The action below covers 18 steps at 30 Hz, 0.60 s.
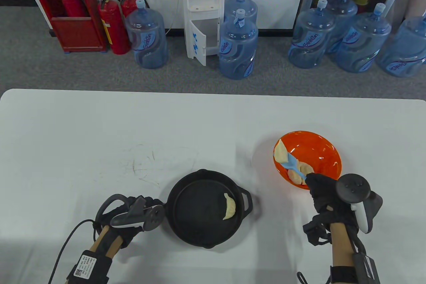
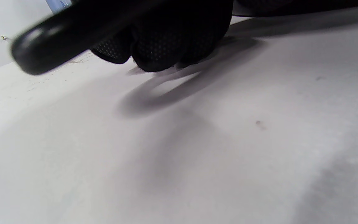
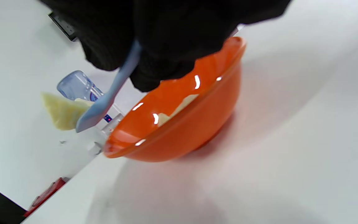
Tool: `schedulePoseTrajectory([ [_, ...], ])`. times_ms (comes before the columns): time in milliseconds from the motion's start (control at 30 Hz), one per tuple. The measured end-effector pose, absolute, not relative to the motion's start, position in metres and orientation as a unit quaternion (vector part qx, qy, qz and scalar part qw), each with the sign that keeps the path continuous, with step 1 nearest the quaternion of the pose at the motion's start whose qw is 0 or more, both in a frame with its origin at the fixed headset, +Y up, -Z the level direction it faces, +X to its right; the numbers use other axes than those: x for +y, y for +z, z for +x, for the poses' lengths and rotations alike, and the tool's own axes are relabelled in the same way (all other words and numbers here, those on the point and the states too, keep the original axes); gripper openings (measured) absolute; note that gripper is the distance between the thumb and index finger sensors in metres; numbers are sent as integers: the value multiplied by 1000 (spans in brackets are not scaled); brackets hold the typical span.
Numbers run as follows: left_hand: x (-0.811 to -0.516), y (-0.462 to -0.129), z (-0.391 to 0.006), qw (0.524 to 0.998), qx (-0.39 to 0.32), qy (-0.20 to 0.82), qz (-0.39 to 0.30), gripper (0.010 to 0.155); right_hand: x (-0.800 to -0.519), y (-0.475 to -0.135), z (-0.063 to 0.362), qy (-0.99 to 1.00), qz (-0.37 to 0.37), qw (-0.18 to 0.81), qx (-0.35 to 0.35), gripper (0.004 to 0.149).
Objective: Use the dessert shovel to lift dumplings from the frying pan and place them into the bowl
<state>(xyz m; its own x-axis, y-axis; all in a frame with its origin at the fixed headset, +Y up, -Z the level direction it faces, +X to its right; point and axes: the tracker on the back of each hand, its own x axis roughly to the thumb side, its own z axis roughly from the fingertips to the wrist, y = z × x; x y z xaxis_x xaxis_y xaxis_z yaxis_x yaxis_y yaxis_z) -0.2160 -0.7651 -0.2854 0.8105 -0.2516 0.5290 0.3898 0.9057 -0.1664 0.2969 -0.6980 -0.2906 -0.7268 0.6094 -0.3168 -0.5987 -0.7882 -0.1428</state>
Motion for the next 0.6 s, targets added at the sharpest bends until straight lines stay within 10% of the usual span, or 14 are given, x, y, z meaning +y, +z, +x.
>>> schedulePoseTrajectory([
  [600, -765, -285, -216, 942, -256, -169, -135, 55, -700, -305, 284, 974, -180, 138, -9, 41],
])
